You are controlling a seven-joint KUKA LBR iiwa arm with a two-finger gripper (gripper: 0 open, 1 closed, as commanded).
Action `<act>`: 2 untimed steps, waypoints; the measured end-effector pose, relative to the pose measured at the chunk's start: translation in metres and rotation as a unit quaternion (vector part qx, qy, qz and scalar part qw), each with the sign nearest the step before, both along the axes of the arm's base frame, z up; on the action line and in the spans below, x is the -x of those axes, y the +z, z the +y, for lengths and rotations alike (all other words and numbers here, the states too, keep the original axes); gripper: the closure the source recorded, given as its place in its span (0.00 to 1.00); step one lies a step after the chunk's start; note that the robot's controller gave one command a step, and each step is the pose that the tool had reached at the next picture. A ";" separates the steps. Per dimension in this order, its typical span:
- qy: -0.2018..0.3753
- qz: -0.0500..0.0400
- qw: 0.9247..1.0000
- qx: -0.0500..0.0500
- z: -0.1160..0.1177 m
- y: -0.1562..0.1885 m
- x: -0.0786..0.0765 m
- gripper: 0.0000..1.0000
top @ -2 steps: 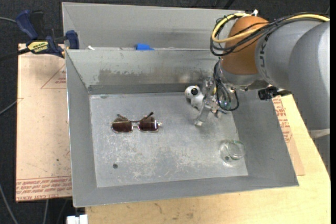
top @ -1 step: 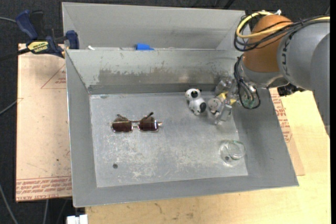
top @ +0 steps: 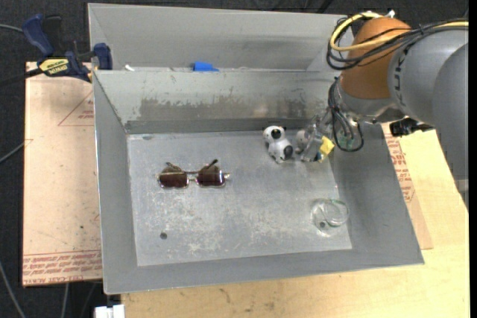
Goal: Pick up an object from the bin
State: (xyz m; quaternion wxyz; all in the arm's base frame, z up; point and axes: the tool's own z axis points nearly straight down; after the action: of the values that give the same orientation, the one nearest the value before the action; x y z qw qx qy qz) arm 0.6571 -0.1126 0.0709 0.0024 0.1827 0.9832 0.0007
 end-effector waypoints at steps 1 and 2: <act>0.000 0.000 1.000 0.000 0.000 0.000 0.000 1.00; 0.000 0.001 1.000 0.000 0.000 0.001 0.000 1.00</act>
Offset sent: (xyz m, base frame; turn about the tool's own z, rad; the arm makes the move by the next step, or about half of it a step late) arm 0.0000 0.0001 0.0100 0.0000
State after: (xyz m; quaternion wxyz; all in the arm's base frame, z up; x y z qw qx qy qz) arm 0.6568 -0.1125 0.0717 0.0016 0.1825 0.9832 0.0005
